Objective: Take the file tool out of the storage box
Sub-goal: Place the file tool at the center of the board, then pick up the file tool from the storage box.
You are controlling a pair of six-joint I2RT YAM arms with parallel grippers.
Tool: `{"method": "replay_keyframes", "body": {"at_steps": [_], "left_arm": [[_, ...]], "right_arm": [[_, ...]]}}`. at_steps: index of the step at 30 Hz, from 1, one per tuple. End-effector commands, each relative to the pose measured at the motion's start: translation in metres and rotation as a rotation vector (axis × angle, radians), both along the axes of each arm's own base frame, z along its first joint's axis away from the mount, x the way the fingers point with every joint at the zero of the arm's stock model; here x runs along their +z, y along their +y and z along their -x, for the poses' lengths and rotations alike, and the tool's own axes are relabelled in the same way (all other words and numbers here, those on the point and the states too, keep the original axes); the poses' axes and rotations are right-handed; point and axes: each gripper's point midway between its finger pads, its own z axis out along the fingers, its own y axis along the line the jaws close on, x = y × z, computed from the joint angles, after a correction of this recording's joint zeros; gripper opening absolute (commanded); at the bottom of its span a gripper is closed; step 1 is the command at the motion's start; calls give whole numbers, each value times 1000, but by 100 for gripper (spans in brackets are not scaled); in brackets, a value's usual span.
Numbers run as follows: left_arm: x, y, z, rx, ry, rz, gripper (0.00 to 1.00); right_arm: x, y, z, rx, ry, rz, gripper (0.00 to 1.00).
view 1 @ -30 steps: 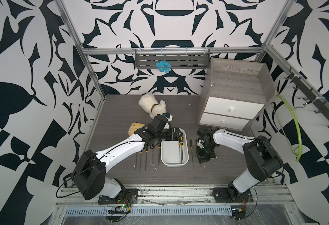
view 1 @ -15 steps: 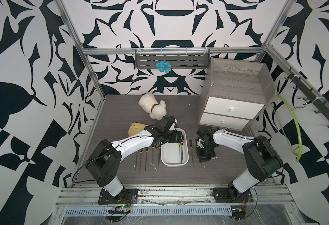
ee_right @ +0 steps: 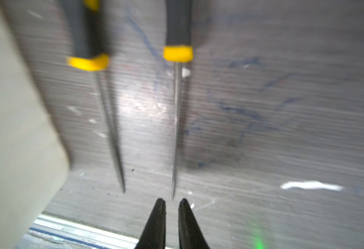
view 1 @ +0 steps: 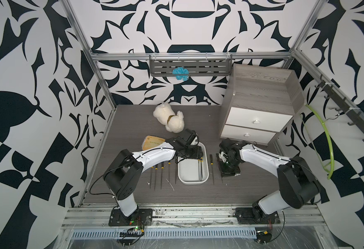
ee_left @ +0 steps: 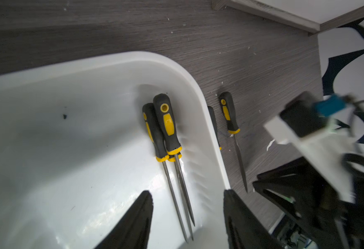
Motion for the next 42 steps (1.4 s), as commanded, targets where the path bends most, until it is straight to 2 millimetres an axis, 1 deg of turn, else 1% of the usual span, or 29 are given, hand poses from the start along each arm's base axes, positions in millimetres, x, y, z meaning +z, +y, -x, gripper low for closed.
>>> {"method": "replay_keyframes", "body": {"at_steps": [1,3,7,10,13,17,21,22,23,31,35,36,38,42], "left_arm": [[-12,3,-3,1,-5,-90,57],[-18,2,-6,5,-4,-109,57],[-32,-3,-12,1,8,-136,57],[-40,-5,-19,-3,6,-169,56],[-47,-5,-23,-3,4,-201,55],[-59,-3,-26,3,10,-234,52],[-66,-2,-30,2,7,-265,52],[-67,-3,-31,-1,5,-271,50],[-69,-2,-31,0,3,-272,45],[-73,-1,-31,2,10,-288,42],[-68,-1,-32,4,3,-282,41],[-68,-1,-32,6,0,-283,40],[-66,-1,-33,7,-7,-276,33],[-67,-2,-32,4,-1,-274,29]], "right_arm": [[31,-5,-6,-32,-112,-22,18],[44,-2,-10,-48,-180,-61,18],[68,11,-28,-87,-348,-189,18],[78,22,-38,-90,-431,-279,17],[79,30,-44,-74,-470,-327,17],[71,35,-47,-54,-495,-356,17],[60,37,-49,-43,-495,-352,17],[57,37,-49,-39,-487,-352,17],[56,38,-48,-35,-482,-356,17],[55,37,-45,-29,-497,-362,17],[55,36,-45,-31,-505,-367,17],[55,36,-45,-31,-504,-365,18],[53,36,-45,-32,-499,-361,18],[47,36,-45,-32,-484,-353,18]]}}
